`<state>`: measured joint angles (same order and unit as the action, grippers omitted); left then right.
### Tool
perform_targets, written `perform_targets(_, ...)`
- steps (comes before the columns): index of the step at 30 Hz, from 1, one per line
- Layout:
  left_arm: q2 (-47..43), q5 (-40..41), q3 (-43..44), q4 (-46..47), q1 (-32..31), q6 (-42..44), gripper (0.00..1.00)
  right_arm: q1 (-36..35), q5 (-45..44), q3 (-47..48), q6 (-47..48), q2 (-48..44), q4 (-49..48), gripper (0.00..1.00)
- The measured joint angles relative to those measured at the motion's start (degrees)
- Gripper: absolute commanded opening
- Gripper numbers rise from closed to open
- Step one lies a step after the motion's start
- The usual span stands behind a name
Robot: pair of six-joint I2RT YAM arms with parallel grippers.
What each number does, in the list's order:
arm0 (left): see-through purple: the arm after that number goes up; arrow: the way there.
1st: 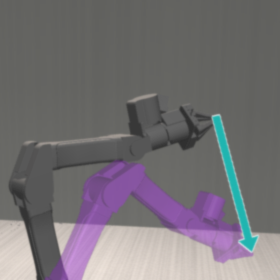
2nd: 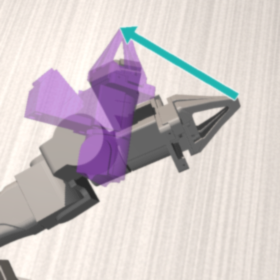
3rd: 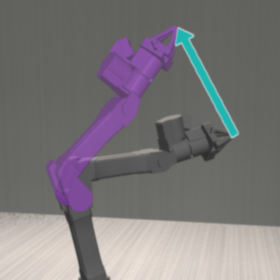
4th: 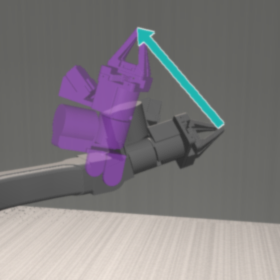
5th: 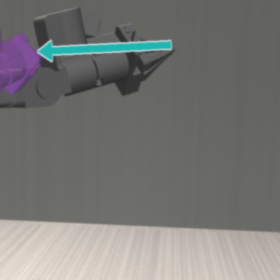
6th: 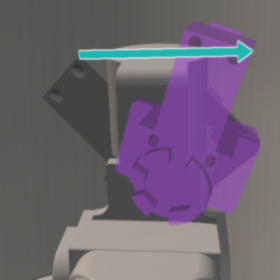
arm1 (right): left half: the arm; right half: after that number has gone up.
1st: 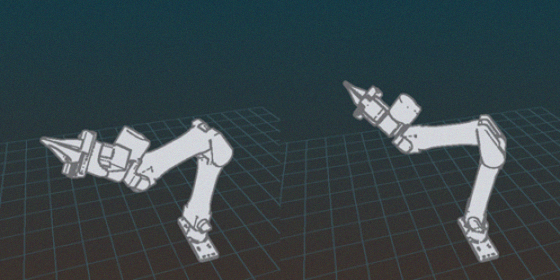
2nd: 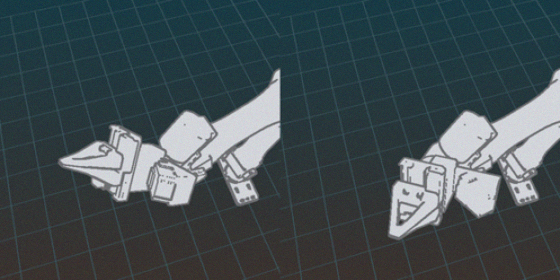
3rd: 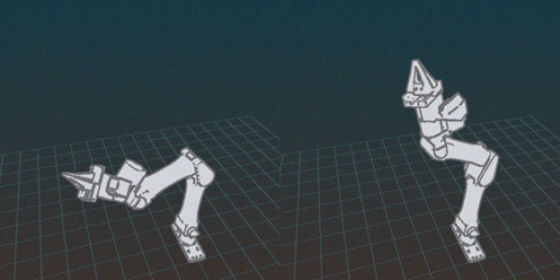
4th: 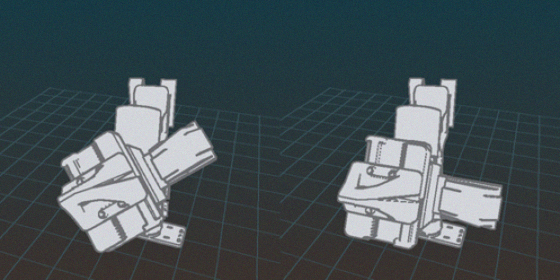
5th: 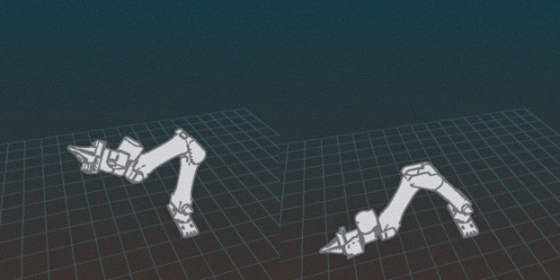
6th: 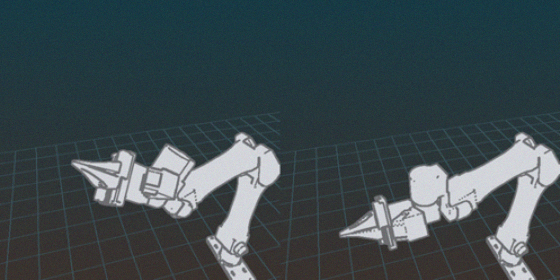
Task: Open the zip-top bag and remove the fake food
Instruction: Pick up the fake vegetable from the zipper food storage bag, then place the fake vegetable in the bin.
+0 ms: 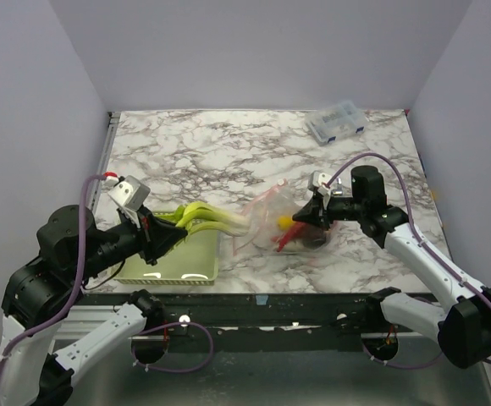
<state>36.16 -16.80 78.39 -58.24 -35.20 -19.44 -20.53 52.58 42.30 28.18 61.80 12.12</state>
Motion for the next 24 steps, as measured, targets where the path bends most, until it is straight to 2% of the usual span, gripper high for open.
perform_targets(9, -3.72, 9.57, -0.57, -1.53, 0.00, 0.44, 0.00, 0.52, 0.50, -0.09, 0.00, 0.00, 0.00, 0.00)
perform_targets(24, -6.58, 36.65, -9.79, -5.81, 0.00, 0.02, 0.00, 1.16, 0.72, -0.28, 0.02, 0.00, -0.02, 0.00)
